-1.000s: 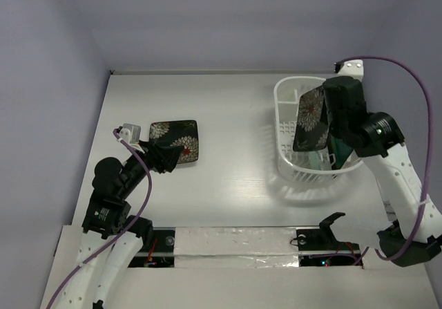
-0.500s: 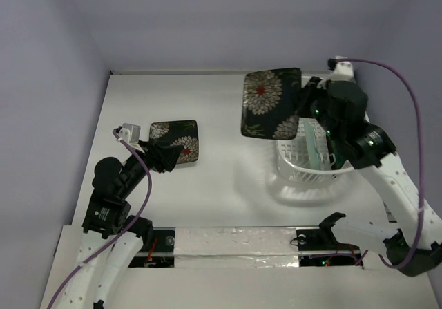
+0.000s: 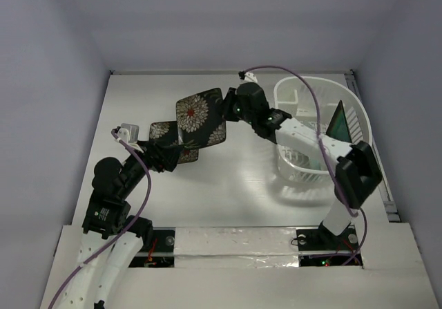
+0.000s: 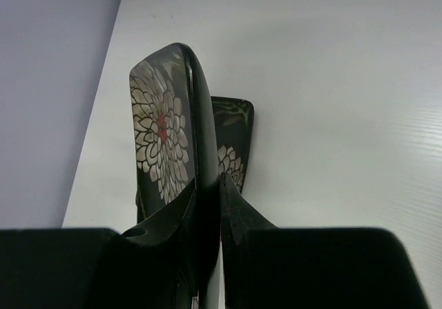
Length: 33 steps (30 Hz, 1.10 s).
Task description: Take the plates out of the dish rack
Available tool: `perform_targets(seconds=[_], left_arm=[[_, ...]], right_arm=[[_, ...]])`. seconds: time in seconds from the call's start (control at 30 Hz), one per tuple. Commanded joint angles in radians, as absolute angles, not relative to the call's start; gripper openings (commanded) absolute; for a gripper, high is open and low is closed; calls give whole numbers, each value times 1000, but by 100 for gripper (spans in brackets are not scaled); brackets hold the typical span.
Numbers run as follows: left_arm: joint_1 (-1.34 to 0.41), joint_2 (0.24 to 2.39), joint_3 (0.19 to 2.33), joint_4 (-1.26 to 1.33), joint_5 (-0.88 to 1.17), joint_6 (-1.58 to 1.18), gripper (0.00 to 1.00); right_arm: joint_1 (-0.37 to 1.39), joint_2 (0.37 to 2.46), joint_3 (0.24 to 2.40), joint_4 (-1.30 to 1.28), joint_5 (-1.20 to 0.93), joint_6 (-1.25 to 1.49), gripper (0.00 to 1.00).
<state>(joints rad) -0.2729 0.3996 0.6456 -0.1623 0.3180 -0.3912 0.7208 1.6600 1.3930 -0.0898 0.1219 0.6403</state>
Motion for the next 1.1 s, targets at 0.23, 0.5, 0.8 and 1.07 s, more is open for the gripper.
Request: perform_targets(seconds=[0.23,0.5,0.8,1.07], left_arm=[[-265,391,658,-127,325,-387,72],[-265,394,658,-130,324,-388,71],[-265,396,657,-127,325,-390,71],[-265,394,658,-129,325,-390,71]], right_arm=[[750,1891,1480,397,40,992,0],[779,2036,1537,426,8,1057,0],[808,2115,1571,385,-26,1065,1],[828,2172,1611,356,-34,1066,10]])
